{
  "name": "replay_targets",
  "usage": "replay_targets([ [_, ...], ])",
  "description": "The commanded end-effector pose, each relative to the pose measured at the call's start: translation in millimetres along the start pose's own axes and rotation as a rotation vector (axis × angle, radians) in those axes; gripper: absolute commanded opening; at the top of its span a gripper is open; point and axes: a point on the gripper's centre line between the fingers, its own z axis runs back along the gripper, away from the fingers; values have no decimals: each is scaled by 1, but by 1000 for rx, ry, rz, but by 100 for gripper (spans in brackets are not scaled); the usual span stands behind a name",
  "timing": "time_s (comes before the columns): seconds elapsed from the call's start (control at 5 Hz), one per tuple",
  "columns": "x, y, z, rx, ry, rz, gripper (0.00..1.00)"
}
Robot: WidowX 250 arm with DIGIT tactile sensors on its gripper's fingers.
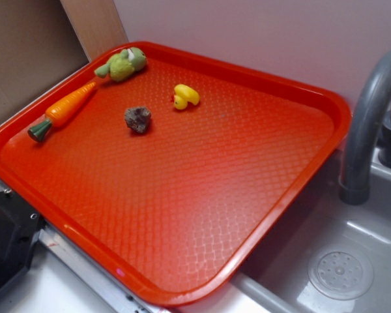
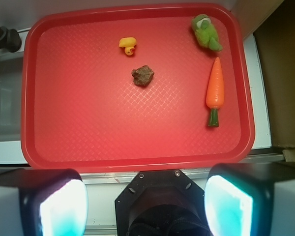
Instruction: Grab the green animal.
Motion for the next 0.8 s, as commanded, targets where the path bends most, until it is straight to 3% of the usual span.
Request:
replay_targets([
  [0.0,0,0,0,0,0,0,100],
  [0.2,28,9,-27,74,-46,-9,100],
  [0.4,59,28,-48,90,-66,-44,100],
  [0.6,85,49,-64,67,-130,-201,100],
])
